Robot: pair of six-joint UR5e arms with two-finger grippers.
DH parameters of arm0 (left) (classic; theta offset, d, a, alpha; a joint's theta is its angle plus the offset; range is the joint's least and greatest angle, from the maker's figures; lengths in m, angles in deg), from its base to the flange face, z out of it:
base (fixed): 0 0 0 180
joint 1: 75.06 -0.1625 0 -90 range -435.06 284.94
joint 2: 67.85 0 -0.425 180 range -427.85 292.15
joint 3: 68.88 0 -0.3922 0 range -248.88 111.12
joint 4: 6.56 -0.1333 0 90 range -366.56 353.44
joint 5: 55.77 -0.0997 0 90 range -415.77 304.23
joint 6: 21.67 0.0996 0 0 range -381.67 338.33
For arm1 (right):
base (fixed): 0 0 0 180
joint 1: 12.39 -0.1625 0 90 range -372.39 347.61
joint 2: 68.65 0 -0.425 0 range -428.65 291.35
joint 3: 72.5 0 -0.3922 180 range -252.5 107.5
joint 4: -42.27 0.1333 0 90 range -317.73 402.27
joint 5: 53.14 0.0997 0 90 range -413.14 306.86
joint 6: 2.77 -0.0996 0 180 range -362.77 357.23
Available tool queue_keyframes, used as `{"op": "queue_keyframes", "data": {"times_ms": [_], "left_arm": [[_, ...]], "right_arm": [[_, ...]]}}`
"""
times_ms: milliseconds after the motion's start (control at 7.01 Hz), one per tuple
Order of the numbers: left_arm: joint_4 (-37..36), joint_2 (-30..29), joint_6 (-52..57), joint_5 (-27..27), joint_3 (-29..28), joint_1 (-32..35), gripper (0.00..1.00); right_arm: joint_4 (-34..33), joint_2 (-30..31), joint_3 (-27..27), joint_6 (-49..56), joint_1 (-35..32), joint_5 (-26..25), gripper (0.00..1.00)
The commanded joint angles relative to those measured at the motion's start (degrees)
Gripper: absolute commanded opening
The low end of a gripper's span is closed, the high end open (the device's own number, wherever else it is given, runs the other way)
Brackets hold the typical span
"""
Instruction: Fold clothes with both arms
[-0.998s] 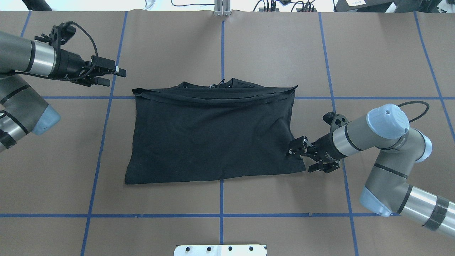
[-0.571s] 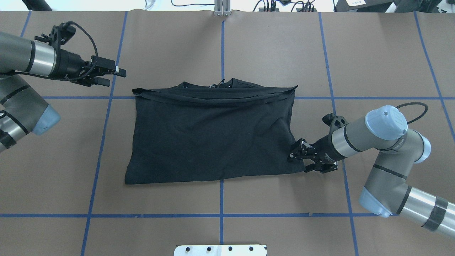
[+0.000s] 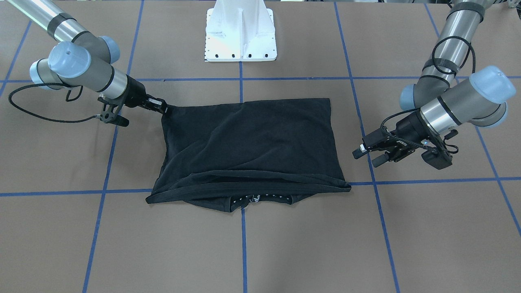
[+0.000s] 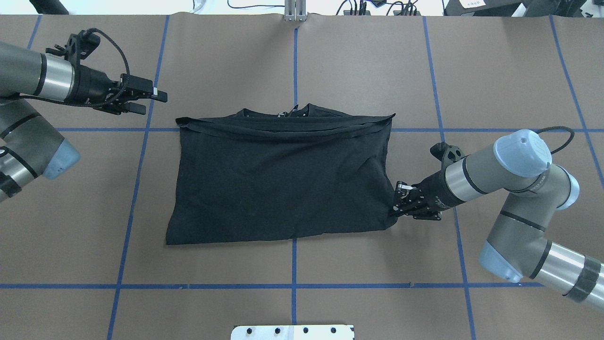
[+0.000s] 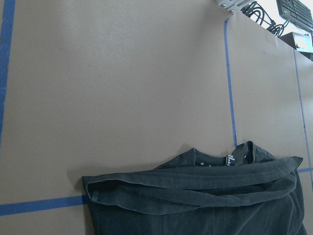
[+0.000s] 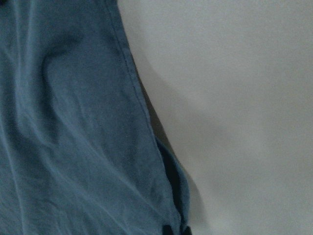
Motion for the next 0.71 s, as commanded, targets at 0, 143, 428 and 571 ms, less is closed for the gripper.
{"op": "queue_keyframes", "data": {"times_ms": [0,143,428,571], "left_arm": [[-0.1,0.0,0.1,0.0,0.0,0.5,0.99],[-0.1,0.0,0.1,0.7,0.1,0.8,0.99],[0.0,0.0,0.1,1.2,0.1,1.6,0.99],[0.0,0.0,0.1,1.2,0.1,1.6,0.99]], "right_arm": [[0.1,1.4,-4.3,0.0,-2.0,6.2,0.0],[0.1,4.7,-10.7,-0.1,-0.5,7.8,0.0],[0.7,1.9,-15.2,-10.8,10.5,7.8,0.0],[0.7,-1.6,-15.2,-18.6,15.2,7.5,0.0]]}}
